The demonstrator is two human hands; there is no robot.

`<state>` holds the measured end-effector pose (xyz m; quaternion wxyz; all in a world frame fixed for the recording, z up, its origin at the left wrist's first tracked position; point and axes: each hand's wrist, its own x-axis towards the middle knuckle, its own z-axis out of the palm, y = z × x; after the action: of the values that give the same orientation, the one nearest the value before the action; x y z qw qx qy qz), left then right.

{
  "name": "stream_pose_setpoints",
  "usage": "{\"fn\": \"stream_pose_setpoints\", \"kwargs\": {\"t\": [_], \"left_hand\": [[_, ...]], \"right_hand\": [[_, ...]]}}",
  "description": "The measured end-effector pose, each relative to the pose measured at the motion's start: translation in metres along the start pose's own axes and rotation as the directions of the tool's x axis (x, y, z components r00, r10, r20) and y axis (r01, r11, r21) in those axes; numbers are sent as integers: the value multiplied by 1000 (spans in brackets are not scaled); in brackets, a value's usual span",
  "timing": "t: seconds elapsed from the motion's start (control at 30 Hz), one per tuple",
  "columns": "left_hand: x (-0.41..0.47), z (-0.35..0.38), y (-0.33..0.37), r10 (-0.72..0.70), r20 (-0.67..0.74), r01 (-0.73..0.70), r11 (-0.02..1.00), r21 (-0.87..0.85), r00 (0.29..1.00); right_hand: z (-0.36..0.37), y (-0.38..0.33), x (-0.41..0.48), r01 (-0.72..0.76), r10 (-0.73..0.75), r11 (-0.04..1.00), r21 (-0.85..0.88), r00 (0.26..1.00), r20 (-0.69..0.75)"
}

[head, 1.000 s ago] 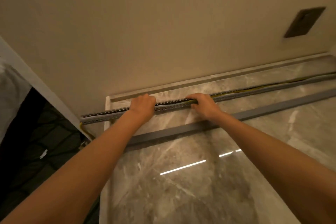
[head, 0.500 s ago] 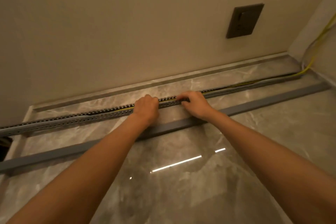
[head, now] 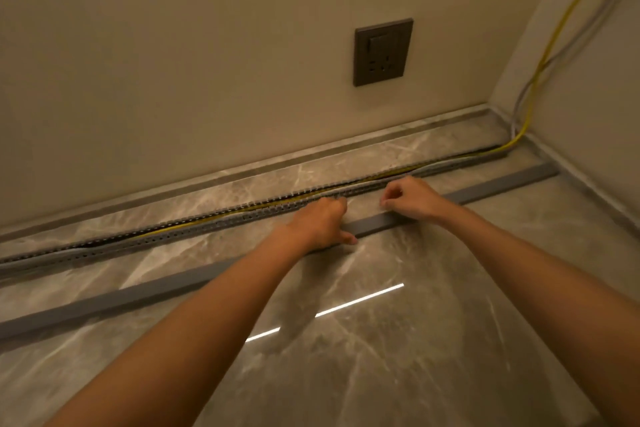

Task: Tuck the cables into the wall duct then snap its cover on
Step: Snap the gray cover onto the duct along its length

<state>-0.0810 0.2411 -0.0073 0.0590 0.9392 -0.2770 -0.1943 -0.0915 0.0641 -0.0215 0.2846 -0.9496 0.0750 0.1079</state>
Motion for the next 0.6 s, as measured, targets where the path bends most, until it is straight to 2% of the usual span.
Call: {"fn": "stream_pose_setpoints", "kwargs": {"t": [0.1, 0.2, 0.37, 0.47, 0.6], "left_hand": [[10, 9, 9, 37, -11, -37, 999, 1, 999], [21, 7, 12, 29, 17, -30, 999, 16, 999], [32, -3, 17, -84, 116, 73, 993, 95, 990], [38, -5, 23, -162, 142, 144, 981, 132, 976], [53, -5, 48, -184, 150, 165, 977, 136, 971]], "right_hand": [[-3, 10, -6, -36, 36, 999, -1, 999, -20], [-11, 20, -7, -80, 78, 992, -97, 997, -26], [-33, 54, 0, -150, 143, 962, -230, 989, -48], [-47, 74, 2, -180, 171, 912, -369, 984, -59], [-58, 94, 5, -107, 85, 885, -453, 994, -69]]}}
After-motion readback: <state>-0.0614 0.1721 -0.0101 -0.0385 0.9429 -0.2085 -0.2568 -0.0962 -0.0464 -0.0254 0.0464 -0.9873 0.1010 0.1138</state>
